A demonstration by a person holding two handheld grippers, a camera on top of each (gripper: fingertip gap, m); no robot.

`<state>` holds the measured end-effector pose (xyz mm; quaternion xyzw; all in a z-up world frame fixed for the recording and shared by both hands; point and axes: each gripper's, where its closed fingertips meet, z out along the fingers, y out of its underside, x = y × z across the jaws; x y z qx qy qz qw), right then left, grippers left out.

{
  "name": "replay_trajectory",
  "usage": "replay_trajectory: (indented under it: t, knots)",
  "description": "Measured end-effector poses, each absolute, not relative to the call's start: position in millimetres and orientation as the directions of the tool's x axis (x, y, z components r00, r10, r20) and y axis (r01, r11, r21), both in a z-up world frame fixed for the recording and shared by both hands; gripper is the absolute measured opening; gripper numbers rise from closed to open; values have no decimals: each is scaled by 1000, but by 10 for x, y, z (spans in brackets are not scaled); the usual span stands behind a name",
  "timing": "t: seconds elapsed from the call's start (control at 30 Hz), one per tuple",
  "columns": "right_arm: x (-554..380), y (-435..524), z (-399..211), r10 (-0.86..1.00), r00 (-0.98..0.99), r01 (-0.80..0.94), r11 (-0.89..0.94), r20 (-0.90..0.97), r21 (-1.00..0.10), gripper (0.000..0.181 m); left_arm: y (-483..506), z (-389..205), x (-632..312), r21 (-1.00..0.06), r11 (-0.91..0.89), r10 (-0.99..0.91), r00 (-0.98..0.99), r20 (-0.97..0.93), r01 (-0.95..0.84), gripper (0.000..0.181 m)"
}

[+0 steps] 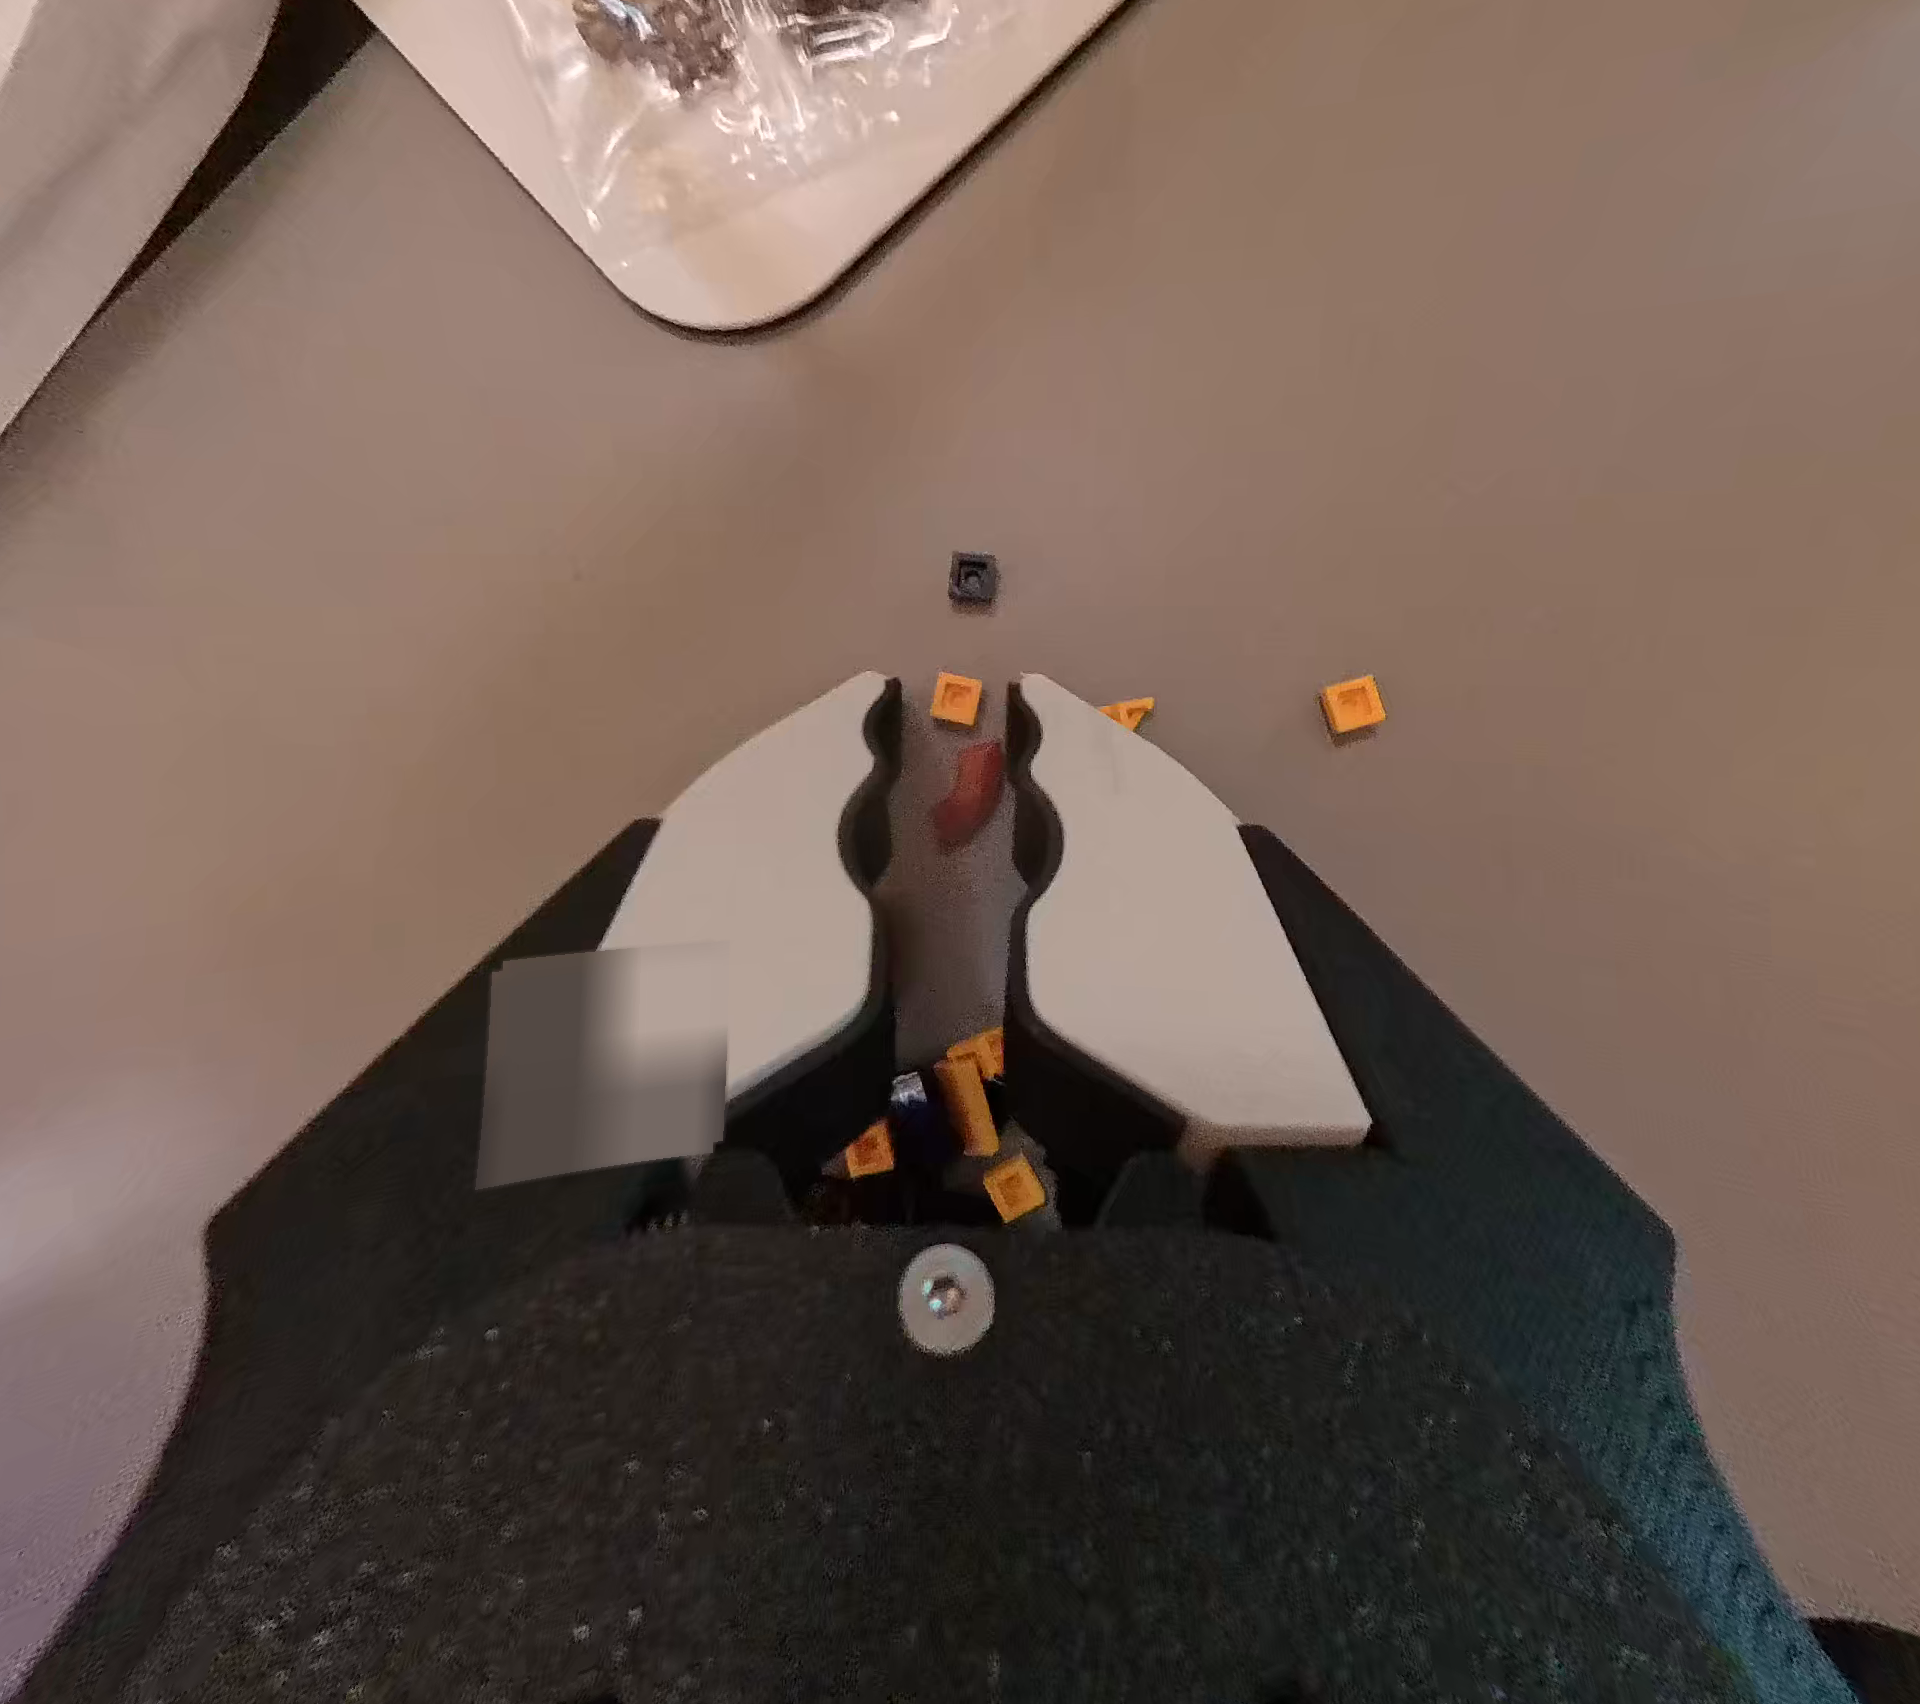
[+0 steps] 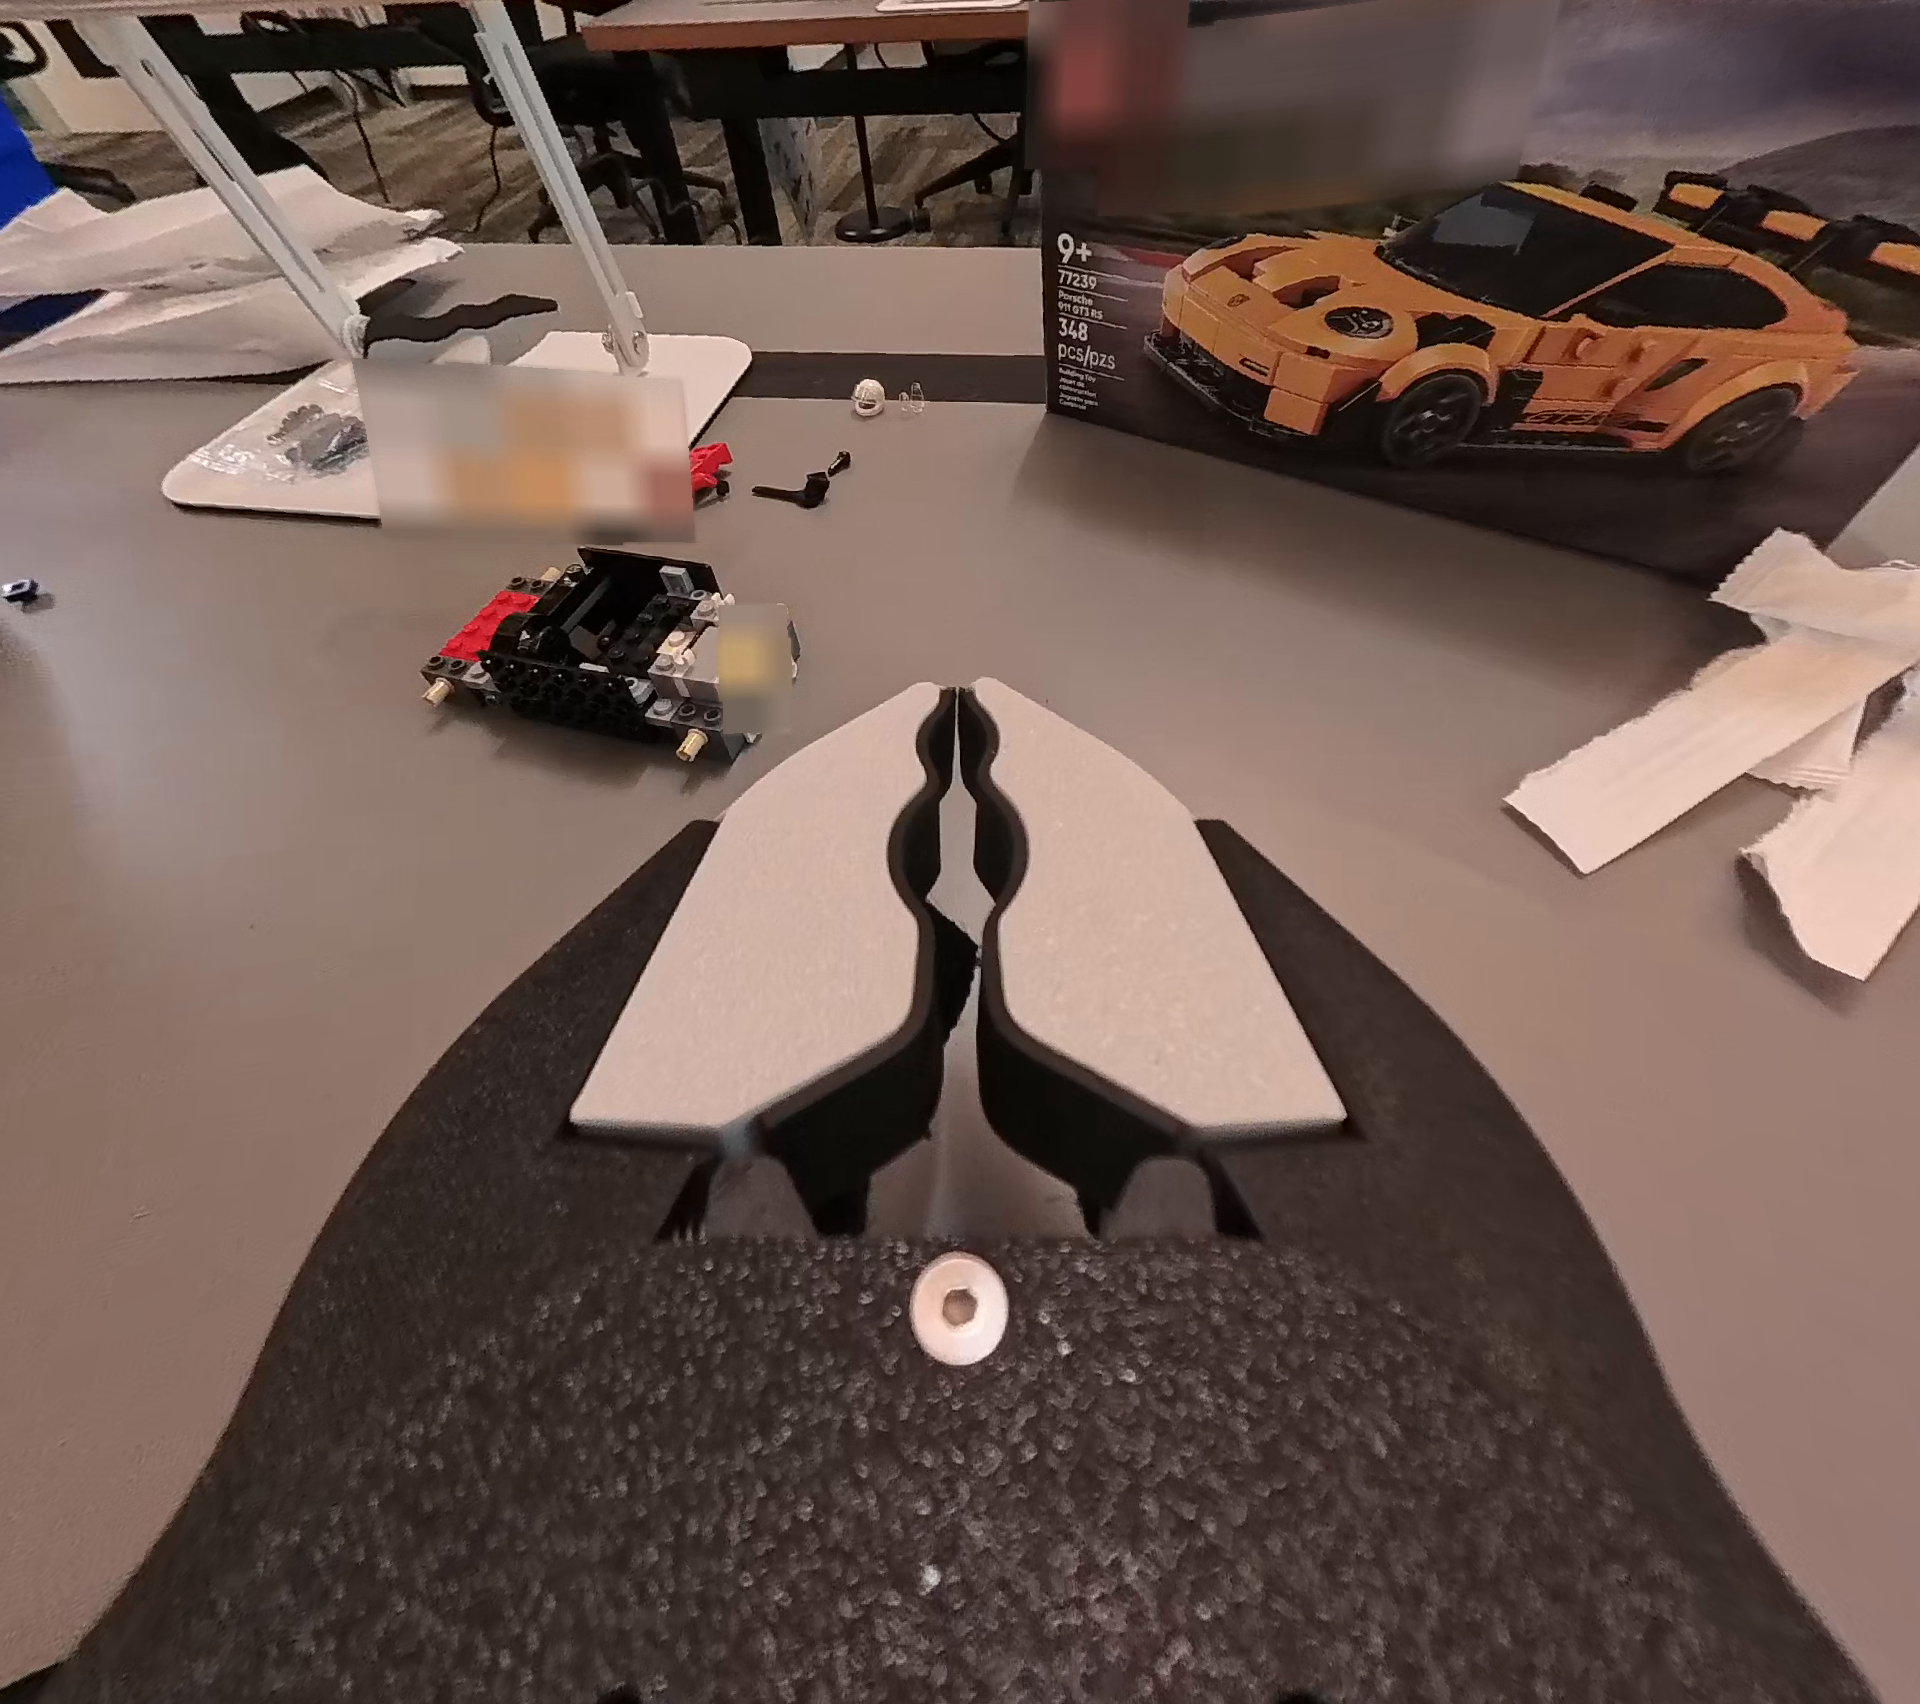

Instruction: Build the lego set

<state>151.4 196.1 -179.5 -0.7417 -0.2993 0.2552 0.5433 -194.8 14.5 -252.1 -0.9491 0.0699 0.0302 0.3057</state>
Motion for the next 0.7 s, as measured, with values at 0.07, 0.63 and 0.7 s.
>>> replay_trajectory:
  t: [0.07, 0.63, 0.7]
  knots:
    - [1513, 1963, -1800, 722, 690, 166, -235, -57, -958, 0, 118, -2532, -1950, -564, -812, -122, 989, -86, -149, 9]
    - [1501, 1954, -1813, 727, 684, 166, -241, -65, -956, 0, 41, -2497, -1671, -495, -829, -257, 964, -72, -258, 16]
    - [1500, 1955, -1813, 728, 683, 165, -242, -67, -956, 0, 70, -2536, -1655, -497, -831, -260, 965, -48, -249, 13]
